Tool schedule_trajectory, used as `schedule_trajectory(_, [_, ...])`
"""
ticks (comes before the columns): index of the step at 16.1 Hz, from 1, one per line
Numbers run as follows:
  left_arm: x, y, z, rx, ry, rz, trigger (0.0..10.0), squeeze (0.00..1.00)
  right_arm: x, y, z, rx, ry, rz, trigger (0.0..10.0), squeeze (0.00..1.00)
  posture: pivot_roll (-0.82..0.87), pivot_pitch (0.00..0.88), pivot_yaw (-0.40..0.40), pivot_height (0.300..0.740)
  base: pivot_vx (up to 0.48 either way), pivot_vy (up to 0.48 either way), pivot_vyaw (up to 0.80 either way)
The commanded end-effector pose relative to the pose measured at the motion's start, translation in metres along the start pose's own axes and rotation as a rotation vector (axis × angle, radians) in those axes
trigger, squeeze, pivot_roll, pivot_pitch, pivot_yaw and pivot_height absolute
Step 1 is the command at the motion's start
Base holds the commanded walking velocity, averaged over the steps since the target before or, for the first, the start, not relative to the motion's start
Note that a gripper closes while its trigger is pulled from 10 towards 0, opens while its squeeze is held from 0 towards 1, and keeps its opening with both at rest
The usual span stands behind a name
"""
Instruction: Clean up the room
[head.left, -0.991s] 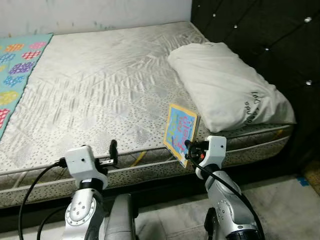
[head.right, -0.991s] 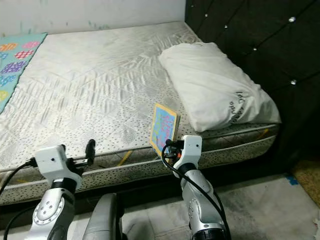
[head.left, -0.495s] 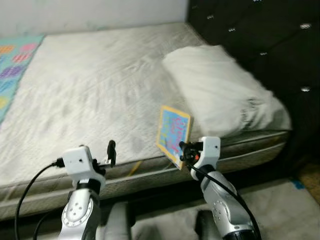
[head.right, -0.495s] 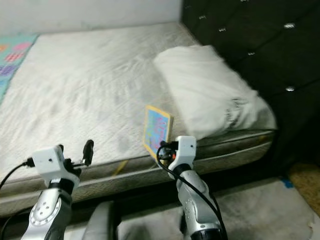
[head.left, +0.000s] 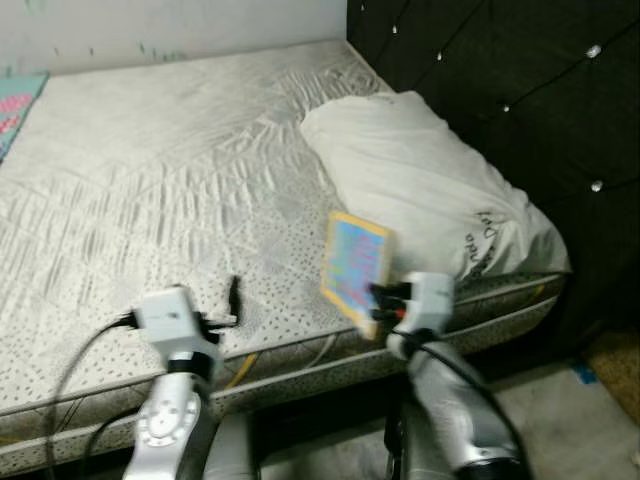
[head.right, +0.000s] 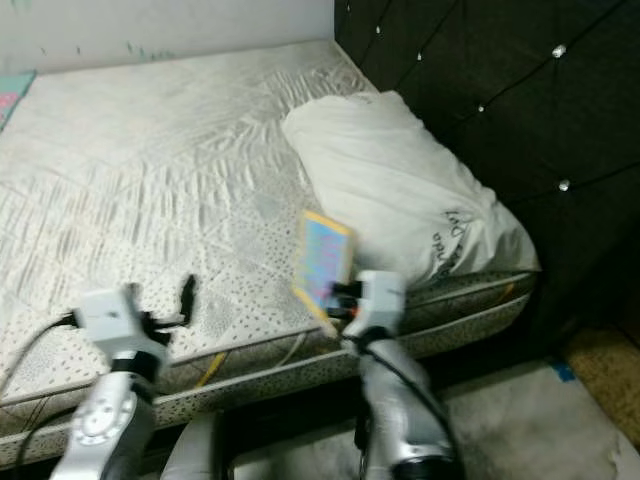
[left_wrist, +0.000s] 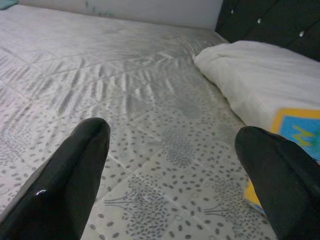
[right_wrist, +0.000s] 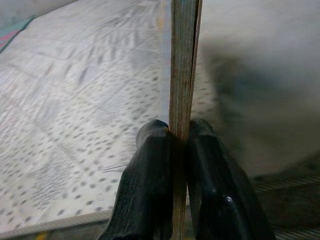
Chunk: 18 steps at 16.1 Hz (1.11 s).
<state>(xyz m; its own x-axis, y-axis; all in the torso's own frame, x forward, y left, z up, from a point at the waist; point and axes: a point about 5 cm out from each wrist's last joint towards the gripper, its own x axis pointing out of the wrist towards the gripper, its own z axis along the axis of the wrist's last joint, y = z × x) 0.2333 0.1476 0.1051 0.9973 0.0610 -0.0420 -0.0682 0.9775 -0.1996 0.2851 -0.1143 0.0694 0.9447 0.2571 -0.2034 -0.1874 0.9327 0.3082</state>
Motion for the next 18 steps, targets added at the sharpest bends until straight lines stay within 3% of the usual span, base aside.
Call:
schedule_trajectory(1, [-0.003,0.006,-0.003,-0.005,0.019,0.041,10.0,0.0,0.003,0.012,0.004,0.014,-0.013,0.046,10.0,0.0,0.06,0.046,0.035,0.587,0.0,0.0,0.0])
schedule_trajectory(4, [-0.006,0.006,-0.005,-0.011,0.032,0.055,10.0,0.0,0.009,0.018,-0.006,0.094,0.079,0.039,10.0,0.0,0.08,0.046,0.032,0.587,0.0,0.0,0.0])
schedule_trajectory(5, [-0.008,0.006,-0.005,-0.018,0.038,0.055,10.0,0.0,0.011,0.026,-0.015,0.196,0.147,0.038,10.0,0.0,0.09,0.046,0.031,0.587,0.0,0.0,0.0])
schedule_trajectory(7, [-0.009,0.006,-0.005,-0.018,0.039,0.054,10.0,0.0,0.011,0.036,-0.025,0.285,0.213,0.048,10.0,0.0,0.1,0.046,0.032,0.587,0.0,0.0,0.0])
schedule_trajectory(9, [-0.01,0.005,-0.003,-0.024,0.043,0.05,10.0,0.0,0.012,0.051,-0.044,0.401,0.334,0.022,10.0,0.0,0.12,0.046,0.037,0.587,0.0,0.0,0.0])
schedule_trajectory(10, [-0.01,0.004,-0.002,-0.026,0.044,0.045,10.0,0.0,0.015,0.061,-0.051,0.511,0.377,-0.013,10.0,0.0,0.14,0.049,0.037,0.587,0.0,0.0,0.0])
schedule_trajectory(13, [-0.013,0.005,0.004,-0.024,0.041,0.05,10.0,0.0,0.019,0.087,-0.068,0.632,0.487,-0.069,10.0,0.0,0.19,0.063,0.041,0.587,0.0,0.0,0.0])
schedule_trajectory(14, [-0.013,0.006,0.005,-0.024,0.041,0.052,10.0,0.0,0.018,0.091,-0.071,0.631,0.515,-0.064,10.0,0.0,0.2,0.064,0.04,0.587,0.0,0.0,0.0])
schedule_trajectory(16, [-0.017,0.009,0.008,-0.02,0.044,0.059,10.0,0.0,0.011,0.12,-0.066,0.721,0.571,0.011,10.0,0.0,0.21,0.076,0.043,0.587,0.0,0.0,0.0])
schedule_trajectory(18, [-0.017,0.009,0.006,-0.021,0.052,0.06,10.0,0.0,0.008,0.126,-0.062,0.767,0.586,0.026,10.0,0.0,0.2,0.074,0.043,0.587,0.0,0.0,0.0])
